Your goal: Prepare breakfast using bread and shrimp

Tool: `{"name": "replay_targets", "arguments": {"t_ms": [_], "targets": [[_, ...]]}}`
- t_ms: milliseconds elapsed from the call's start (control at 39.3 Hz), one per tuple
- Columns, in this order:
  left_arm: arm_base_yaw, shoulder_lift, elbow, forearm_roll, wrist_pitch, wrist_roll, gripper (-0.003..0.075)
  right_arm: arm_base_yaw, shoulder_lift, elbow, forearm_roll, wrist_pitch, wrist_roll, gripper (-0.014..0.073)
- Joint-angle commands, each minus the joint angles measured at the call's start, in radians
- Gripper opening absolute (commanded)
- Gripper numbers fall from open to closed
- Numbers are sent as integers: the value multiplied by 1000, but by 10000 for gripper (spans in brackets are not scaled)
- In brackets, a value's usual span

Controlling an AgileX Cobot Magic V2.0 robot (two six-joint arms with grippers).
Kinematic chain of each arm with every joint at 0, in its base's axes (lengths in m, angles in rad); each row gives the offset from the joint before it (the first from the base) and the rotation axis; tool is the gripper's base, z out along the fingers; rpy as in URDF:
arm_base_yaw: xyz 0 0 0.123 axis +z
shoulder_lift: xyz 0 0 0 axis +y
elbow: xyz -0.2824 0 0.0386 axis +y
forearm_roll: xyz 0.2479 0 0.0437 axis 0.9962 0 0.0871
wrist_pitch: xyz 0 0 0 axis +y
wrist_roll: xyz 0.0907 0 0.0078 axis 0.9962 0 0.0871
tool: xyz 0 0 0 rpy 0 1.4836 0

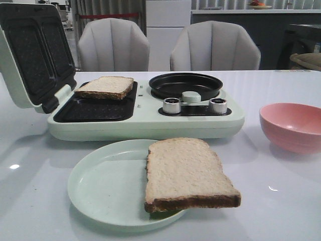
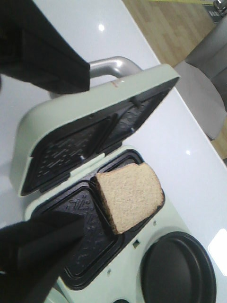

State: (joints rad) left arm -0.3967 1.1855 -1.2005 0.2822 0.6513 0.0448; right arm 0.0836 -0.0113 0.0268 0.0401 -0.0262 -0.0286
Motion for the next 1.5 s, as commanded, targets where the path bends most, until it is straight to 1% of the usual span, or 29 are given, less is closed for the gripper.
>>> {"name": "replay_targets", "arguments": {"t_ms": [0,127,204,356,560,687,789,942,1120,1476], "targets": [[41,-112,68,-40,-93,-1,565,-1,-20,-17,-12,-77,-5,169],[103,-221,206,-88,-140,12,565,-1,-20,-17,-12,-77,-5,169],[136,-297,280,-121,-141,12,565,-1,-20,-17,-12,-77,-5,169],[187,-476,389,-128,-142,12,565,-1,-20,-17,-12,-77,-5,169],[188,-717,489,-132,-140,8,565,-1,-20,-17,-12,-77,-5,169],[188,-836,551,-133,-140,-45,565,-1,-20,-17,-12,-77,-5,169],[188,-916,609,-148,-142,-45,565,-1,-20,-17,-12,-77,-5,169],[188,-1004,696,-167,-142,-80,565,-1,-20,-17,-12,-77,-5,169],[188,-1060,780,-182,-145,-123,565,-1,-20,-17,-12,-77,-5,169],[188,-1074,789,-185,-171,-123,565,-1,-20,-17,-12,-79,-5,169]]}}
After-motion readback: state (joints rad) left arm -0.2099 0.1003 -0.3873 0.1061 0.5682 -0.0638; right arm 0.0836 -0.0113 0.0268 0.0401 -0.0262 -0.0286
